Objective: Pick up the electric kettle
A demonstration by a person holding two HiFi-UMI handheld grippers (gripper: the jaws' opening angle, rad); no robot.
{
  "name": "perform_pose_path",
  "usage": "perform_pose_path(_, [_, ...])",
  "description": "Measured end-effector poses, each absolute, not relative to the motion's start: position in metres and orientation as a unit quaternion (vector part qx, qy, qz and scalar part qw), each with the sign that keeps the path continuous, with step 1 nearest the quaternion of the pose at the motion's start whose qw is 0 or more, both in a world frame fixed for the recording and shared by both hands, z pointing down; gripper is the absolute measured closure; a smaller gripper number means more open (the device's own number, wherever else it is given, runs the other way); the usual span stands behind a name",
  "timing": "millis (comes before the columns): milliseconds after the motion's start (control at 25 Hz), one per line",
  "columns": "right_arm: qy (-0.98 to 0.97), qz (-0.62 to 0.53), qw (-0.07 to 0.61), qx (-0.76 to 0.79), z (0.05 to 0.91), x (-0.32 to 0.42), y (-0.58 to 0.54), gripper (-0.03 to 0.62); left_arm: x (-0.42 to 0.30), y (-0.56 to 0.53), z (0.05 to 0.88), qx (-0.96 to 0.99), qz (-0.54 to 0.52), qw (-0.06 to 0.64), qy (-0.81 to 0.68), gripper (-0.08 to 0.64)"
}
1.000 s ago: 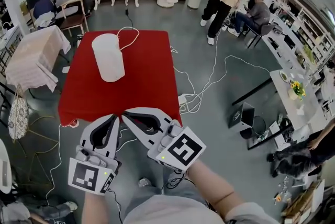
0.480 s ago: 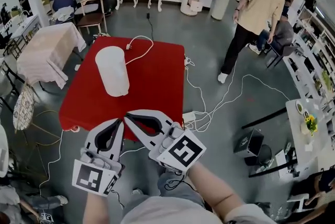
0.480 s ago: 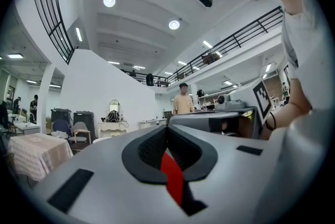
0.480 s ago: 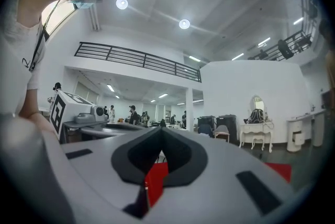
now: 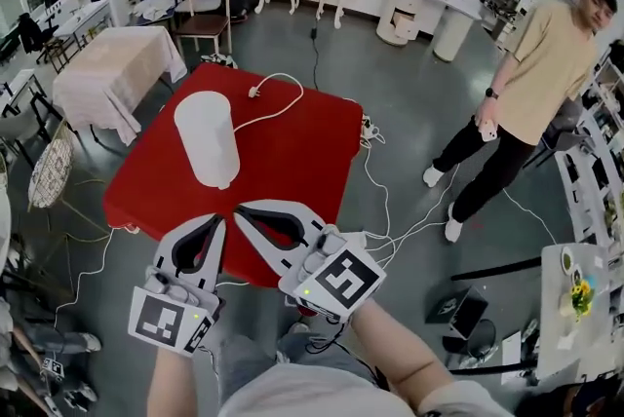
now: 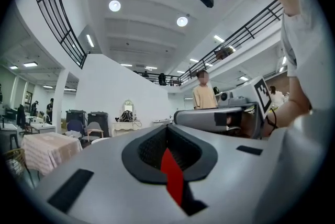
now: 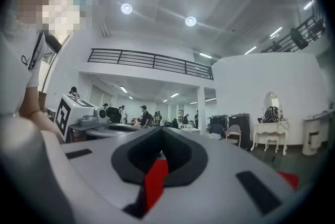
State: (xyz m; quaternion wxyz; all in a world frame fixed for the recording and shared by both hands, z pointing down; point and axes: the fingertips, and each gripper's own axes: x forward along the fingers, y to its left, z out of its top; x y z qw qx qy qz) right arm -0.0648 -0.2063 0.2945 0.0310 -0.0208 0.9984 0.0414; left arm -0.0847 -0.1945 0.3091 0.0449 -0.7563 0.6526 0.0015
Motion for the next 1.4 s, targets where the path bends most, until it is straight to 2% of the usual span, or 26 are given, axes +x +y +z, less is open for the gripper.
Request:
perform_pose_path(480, [0.999,0.018,0.038,-0.029,0.305,-0.096,-0.239,0.586,-0.136,-0.225,0.347,-0.784,-0.006,0.013,0.62,0.549])
perform_pose_path(800, [0.995,-0.002,0.034,-0.097,0.32,-0.133,-0.26,0.586,-0.186,-0.256,0.378,-0.827,-0.027,-0.009,0.561,0.548])
perform_pose_path(840, [0.994,-0.004,0.033,-0.108,0.322,-0.137,-0.264,0.586,-0.191,-0.261,0.383,-0.834,-0.028,-0.014,0.552,0.543])
perform_pose_path(960, [0.99,-0.004,0.026,-0.139,0.326,-0.146,-0.273,0.586,-0.202,-0.275,0.398,-0.855,-0.028,-0.032,0.517,0.471])
perform_pose_path(1200, [0.981,-0.003,0.009,-0.192,0.335,-0.166,-0.283,0.586,-0.223,-0.296,0.437,-0.878,-0.05,-0.054,0.472,0.422])
perform_pose_path(1400, [0.975,-0.005,-0.003,-0.224,0.339,-0.168,-0.295,0.586,-0.215,-0.321,0.461,-0.89,-0.055,-0.062,0.448,0.416])
